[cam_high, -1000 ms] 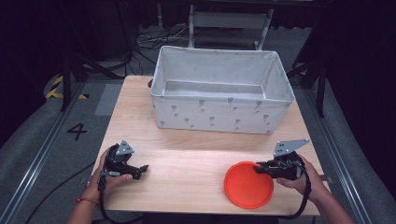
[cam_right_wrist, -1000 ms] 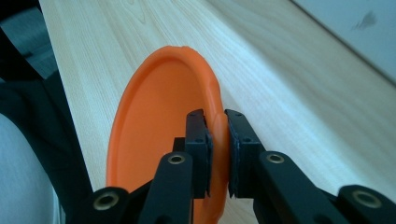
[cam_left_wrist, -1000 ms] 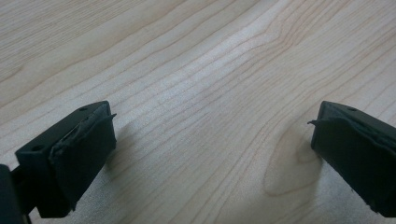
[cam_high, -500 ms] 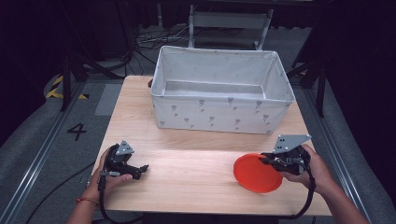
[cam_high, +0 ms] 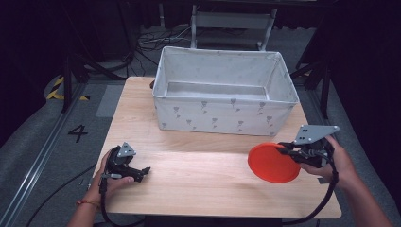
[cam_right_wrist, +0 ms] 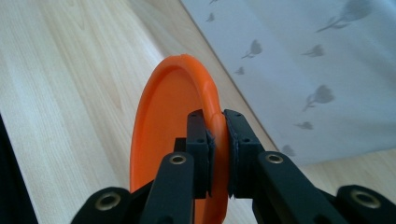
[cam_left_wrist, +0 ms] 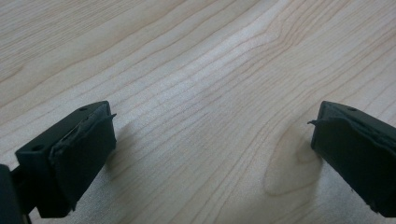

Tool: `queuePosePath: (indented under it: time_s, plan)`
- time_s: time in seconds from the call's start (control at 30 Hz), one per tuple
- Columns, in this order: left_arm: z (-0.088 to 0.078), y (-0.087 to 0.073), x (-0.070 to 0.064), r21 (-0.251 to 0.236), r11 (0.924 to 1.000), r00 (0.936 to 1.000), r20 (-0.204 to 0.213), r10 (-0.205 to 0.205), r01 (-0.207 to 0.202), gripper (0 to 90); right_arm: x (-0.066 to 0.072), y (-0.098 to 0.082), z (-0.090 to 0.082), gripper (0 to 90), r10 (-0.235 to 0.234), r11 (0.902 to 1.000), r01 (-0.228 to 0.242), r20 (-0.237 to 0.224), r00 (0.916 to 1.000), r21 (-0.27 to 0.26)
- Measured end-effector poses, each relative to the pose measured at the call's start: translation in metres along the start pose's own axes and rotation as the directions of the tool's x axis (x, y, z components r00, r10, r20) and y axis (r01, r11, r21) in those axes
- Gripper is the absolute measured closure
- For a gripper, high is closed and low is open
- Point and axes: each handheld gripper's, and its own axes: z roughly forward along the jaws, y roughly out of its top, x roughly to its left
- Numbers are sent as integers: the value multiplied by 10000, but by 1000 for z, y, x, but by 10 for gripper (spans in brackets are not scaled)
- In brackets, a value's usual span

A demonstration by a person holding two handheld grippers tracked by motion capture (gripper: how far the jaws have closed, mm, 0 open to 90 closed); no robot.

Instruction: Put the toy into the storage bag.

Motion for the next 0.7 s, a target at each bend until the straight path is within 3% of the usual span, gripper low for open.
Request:
queuePosePath:
  time_s: [0.4, 0.7]
  plan:
    - [0, 0, 0, 4, 10000, 10000, -1, 13, -13, 2, -16, 14, -36, 814, -274, 9991, 287, 407, 9988, -307]
    - [0, 0, 0, -17, 10000, 10000, 4, 13, -13, 2, -23, 24, -50, 814, -347, 9983, 376, 622, 9975, -453]
